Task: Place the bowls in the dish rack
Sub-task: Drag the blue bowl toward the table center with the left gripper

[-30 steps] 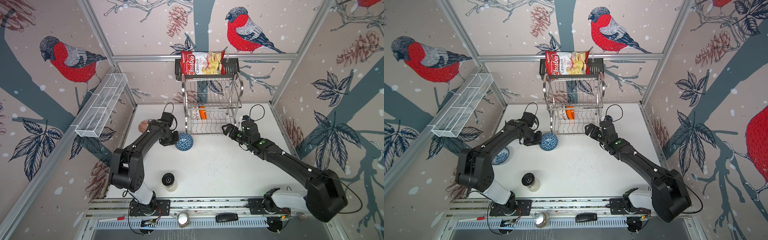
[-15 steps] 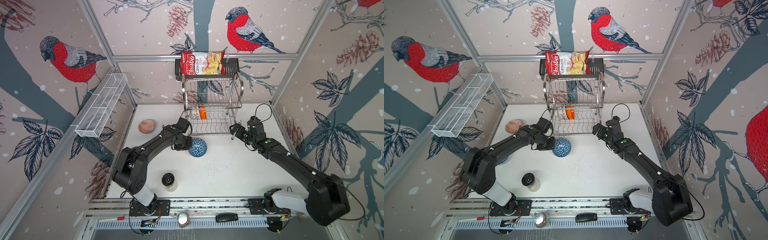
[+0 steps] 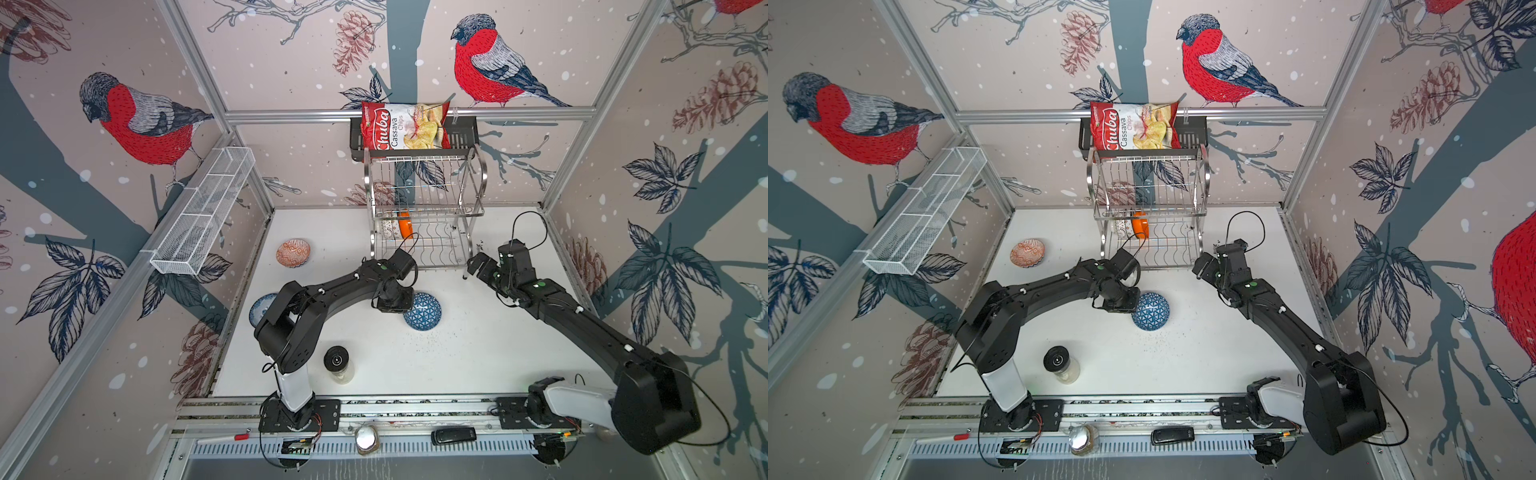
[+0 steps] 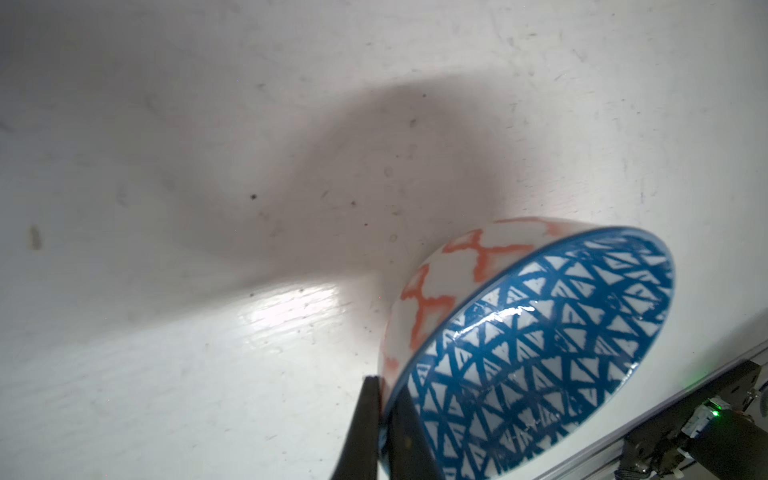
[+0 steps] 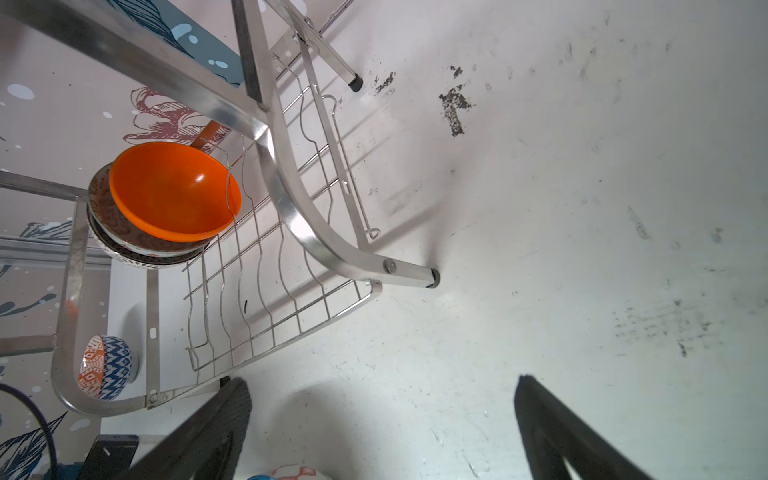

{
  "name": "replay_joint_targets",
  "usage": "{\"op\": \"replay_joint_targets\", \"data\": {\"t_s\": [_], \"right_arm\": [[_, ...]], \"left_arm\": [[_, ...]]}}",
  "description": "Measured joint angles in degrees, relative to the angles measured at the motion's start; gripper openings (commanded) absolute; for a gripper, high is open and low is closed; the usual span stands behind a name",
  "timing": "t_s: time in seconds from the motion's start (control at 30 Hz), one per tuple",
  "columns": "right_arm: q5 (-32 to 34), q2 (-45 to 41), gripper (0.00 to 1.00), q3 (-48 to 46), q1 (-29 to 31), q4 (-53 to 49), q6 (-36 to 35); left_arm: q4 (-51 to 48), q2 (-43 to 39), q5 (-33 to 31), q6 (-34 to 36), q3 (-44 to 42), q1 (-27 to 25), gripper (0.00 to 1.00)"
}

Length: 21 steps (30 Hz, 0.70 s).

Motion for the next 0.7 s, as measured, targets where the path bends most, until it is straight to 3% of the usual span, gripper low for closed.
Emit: {"op": "replay_joint_targets", "data": {"t_s": [0.1, 0.2, 0.47, 0.63, 0.7], "right_arm": [[-0.02, -0.02, 0.99, -0.28, -1.22, -0.48, 0.37], [-0.22, -0.02, 1.00, -0.35, -2.80, -1.01, 1.57], [-1.60, 0.07, 0.99, 0.50, -3.48, -2.21, 0.20], [-2.75, -0.48, 0.99, 0.61, -3.34, -2.23, -1.62], [-3.15, -1.66, 1.00, -0.59, -2.56, -1.99, -2.64]], "left_arm": [[0.09, 1.40, 0.55, -0.96, 1.27, -0.57, 0.14], [0.04, 2.47, 0.55, -1.22, 2.36, -0.57, 0.28], [-2.21, 3.15, 0.55, -2.14, 6.10, -0.59, 0.51], [-2.69, -2.89, 0.31, -4.07, 4.37, -0.59, 0.77], [-2.32, -5.53, 0.33, -5.49, 3.32, -0.59, 0.94]]}}
